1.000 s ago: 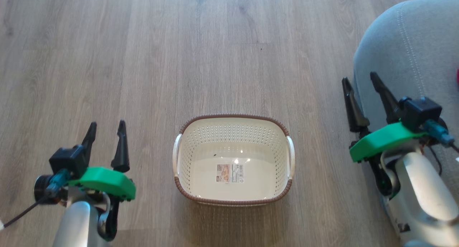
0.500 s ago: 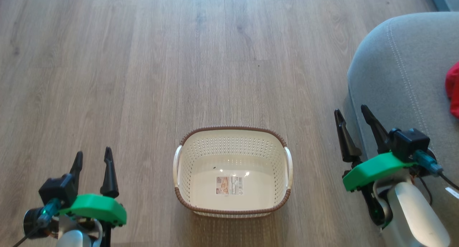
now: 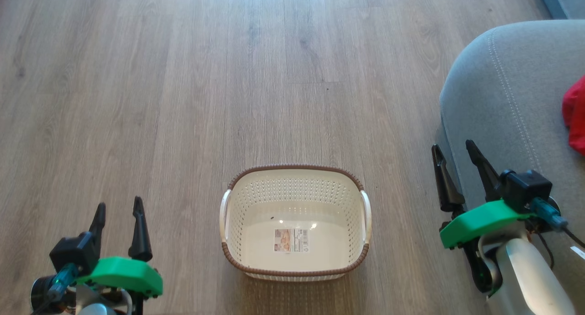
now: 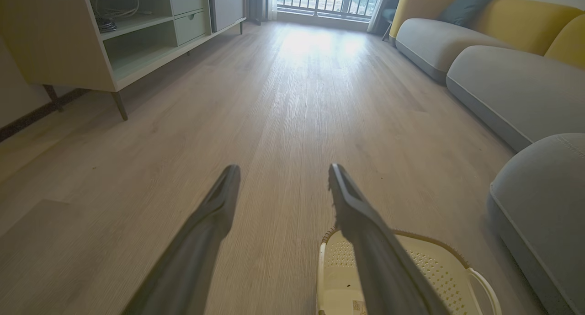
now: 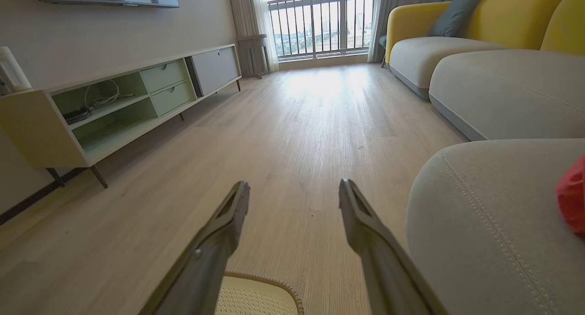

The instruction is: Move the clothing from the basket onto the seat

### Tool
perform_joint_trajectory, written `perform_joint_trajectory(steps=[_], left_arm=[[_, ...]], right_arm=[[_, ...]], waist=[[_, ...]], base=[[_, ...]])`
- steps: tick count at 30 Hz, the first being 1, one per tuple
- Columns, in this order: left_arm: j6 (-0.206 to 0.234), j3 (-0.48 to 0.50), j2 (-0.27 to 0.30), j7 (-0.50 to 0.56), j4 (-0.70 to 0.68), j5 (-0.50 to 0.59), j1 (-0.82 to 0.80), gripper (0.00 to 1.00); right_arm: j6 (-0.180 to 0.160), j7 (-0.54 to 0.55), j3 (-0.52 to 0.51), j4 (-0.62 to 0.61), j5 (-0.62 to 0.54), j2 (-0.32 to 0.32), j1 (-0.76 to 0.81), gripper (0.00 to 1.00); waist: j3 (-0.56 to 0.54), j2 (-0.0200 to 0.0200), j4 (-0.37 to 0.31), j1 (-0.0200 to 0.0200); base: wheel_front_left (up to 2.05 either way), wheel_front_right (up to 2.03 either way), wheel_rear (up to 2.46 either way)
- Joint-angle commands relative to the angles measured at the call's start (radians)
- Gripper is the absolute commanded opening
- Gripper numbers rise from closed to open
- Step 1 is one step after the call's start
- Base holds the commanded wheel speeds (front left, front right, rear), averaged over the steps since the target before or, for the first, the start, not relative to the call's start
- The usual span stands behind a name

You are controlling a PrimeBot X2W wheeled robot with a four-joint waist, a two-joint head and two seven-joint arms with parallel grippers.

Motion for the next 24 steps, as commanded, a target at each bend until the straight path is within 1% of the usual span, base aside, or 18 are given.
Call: perform_joint_trajectory(steps=[1, 4, 5, 10, 24], left_arm=[[0.002, 0.024, 0.008, -0.005, -0.038, -0.004, -0.017, 1.00], [-0.001, 0.020, 0.008, -0.005, -0.051, -0.001, -0.013, 1.00], [-0.001, -0.005, 0.000, 0.000, -0.014, 0.000, 0.000, 0.00], [-0.001, -0.003, -0.007, 0.005, 0.054, -0.007, 0.016, 0.00], [-0.015, 0.000, -0.006, 0.047, 0.048, -0.166, 0.004, 0.00]], right_arm=[[0.000, -0.007, 0.017, -0.030, -0.010, 0.007, -0.002, 1.00], [0.000, -0.007, 0.016, -0.029, -0.011, 0.010, -0.001, 1.00], [0.000, 0.000, -0.001, 0.000, 0.000, 0.005, 0.016, 0.00], [0.000, 0.004, 0.003, 0.066, 0.009, 0.006, 0.050, 0.00], [0.000, 0.046, -0.020, 0.046, 0.159, 0.014, 0.056, 0.00]], waist=[[0.001, -0.0001, -0.001, 0.0001], [-0.001, -0.0001, -0.001, 0.0001], [-0.001, -0.0001, -0.001, 0.0001], [-0.001, -0.0001, -0.001, 0.0001], [-0.006, -0.0001, 0.000, 0.0001]], base=[[0.00, 0.00, 0.00], [0.00, 0.00, 0.00], [0.00, 0.00, 0.00], [0.00, 0.00, 0.00], [0.00, 0.00, 0.00]])
